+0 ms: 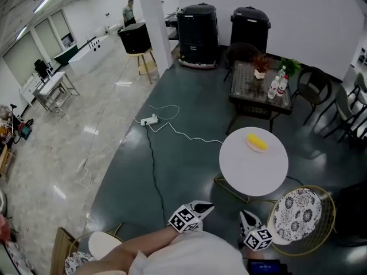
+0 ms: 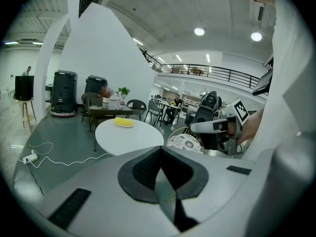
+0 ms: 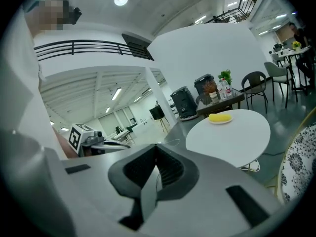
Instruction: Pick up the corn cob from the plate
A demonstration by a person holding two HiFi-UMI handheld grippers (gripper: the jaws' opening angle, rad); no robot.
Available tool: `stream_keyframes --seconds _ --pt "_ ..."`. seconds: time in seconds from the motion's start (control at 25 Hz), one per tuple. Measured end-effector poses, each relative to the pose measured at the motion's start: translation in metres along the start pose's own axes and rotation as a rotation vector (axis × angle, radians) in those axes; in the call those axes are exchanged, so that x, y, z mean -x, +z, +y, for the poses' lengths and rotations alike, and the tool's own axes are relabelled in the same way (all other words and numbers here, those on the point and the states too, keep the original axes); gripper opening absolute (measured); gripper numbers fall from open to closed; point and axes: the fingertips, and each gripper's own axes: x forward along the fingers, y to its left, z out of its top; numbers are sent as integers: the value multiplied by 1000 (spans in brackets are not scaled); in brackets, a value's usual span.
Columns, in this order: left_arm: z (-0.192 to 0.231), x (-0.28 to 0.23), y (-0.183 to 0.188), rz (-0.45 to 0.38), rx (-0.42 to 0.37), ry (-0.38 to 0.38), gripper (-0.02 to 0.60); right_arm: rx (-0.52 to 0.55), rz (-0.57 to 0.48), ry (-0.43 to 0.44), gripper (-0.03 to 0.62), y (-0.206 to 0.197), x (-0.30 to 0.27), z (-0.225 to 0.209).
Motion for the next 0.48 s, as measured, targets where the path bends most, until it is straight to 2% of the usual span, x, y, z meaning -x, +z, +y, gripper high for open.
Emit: stream_keyframes --seconds 0.2,0.48 --pt "48 6 15 -26 1 12 8 4 -17 -48 8 19 -34 -8" --pt "88 15 23 -35 41 28 8 7 -6 -90 8 40 -55 -12"
